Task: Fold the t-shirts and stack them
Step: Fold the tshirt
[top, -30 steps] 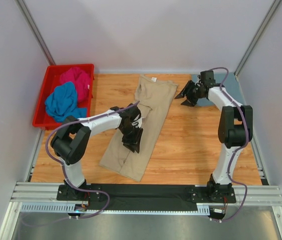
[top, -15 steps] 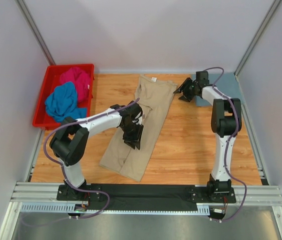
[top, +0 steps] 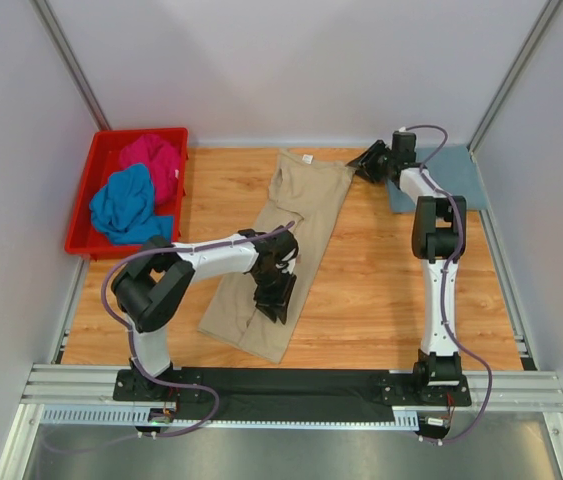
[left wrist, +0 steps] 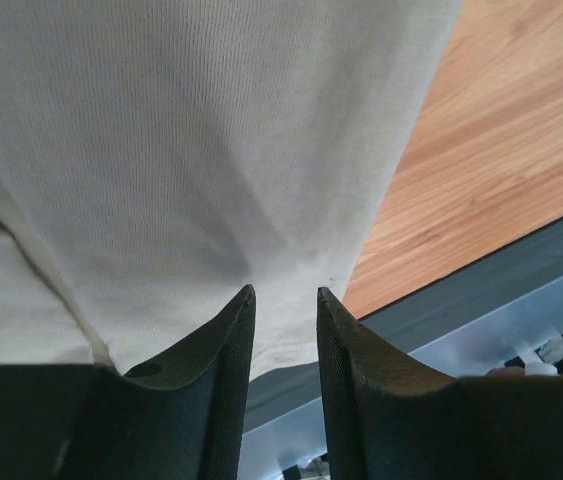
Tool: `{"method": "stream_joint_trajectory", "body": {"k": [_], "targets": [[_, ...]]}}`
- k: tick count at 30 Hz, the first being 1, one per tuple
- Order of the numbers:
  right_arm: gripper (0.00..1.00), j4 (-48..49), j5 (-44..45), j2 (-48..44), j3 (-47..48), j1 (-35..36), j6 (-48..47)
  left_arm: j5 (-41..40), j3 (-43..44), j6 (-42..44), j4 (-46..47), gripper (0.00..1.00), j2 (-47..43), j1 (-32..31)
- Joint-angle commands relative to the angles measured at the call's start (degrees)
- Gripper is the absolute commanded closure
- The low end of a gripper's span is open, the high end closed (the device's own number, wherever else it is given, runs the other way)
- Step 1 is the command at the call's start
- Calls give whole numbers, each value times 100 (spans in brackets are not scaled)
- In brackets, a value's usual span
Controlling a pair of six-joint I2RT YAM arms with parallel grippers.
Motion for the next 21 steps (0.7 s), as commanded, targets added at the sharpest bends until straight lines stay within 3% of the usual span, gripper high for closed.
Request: {"method": "stream_joint_trajectory", "body": {"k": [1,7,13,18,21], "targets": [[59,88,78,380,253,3,144,21,-49,-156,161,62,155,-23],[71,246,-45,486,438,-199,223,30,3,-262,187,62,375,-23],[100,553,-98,688,719,-295,416,-58,-102,-306,152,62,463,-32],[100,528,-291,1066,1360,-330,557,-14,-59,-411,240,62,507,-32],[99,475,-326,909,1134,-357,557,91,3,-525,301,62,516,-23]]}}
